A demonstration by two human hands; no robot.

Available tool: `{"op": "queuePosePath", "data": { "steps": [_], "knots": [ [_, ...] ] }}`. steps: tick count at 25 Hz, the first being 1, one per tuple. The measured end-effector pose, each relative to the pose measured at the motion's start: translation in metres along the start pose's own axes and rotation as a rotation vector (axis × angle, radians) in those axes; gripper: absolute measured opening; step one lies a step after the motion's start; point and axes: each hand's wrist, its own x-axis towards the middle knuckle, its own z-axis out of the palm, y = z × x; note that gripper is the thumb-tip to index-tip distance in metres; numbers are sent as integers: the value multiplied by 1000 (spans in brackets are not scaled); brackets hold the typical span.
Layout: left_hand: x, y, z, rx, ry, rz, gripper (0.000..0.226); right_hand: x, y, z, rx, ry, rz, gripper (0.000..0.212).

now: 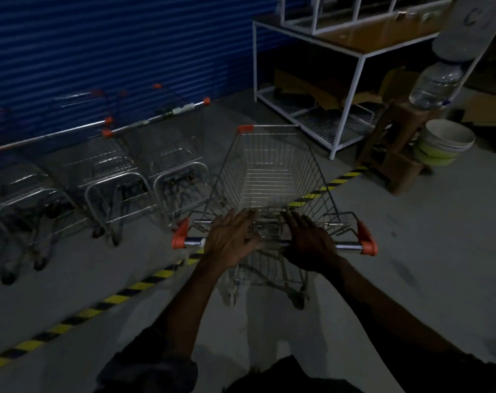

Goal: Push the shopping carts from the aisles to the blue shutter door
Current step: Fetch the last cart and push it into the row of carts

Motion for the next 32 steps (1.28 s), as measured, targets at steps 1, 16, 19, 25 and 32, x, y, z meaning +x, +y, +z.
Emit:
{"op": "queuePosePath", "data": {
  "steps": [1, 16, 19, 25, 32],
  "knots": [
    [20, -3, -3, -7, -29, 5, 74, 19, 5, -8, 37, -43, 38, 105],
    [300, -21, 8, -74, 10, -2, 51, 286, 118, -83, 14, -143, 77, 100],
    [363, -19, 14, -62, 16, -42, 49, 337, 149, -97, 8, -104, 51, 94],
    [476, -14, 15, -92, 7, -98, 56, 433, 198, -130, -3, -89, -5, 79],
    [579, -25, 33, 74, 483, -29, 12, 534, 236, -127, -75, 83, -44, 56]
  ]
}}
